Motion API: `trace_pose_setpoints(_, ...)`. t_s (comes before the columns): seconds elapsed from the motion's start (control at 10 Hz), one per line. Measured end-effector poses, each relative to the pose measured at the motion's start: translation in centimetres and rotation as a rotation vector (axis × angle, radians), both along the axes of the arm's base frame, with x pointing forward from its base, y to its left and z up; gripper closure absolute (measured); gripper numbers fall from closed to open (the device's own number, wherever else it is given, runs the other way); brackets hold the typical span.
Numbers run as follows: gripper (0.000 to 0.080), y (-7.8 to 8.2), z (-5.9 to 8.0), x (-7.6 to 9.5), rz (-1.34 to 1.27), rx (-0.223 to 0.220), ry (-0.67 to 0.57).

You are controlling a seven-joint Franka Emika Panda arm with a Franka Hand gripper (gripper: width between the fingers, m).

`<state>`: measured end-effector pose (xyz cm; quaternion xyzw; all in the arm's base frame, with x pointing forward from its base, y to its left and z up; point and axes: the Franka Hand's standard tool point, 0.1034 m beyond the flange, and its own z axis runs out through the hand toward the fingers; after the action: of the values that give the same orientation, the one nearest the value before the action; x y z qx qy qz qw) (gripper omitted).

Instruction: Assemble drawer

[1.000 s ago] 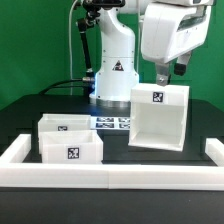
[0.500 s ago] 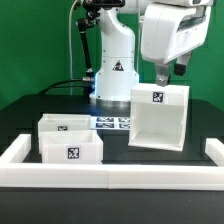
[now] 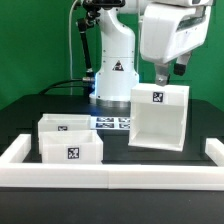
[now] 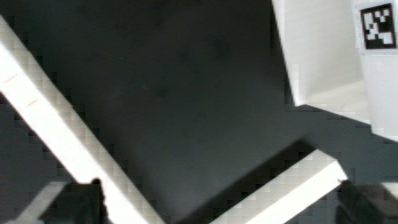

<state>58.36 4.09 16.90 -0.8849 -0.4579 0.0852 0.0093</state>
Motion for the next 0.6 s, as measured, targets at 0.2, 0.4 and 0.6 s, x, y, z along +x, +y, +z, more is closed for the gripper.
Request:
trace_pose_setpoints(0.2, 0.015, -0.7, 0.7, -2.3, -0.103, -0.018, 0.001)
trace_pose_setpoints(0.4, 0.015, -0.7, 0.7, -3.2, -0.149, -0.022, 0.009)
trace_pose_setpoints(0.6, 0.015, -0.6, 0.6, -3.2, -0.254, -0.04, 0.004)
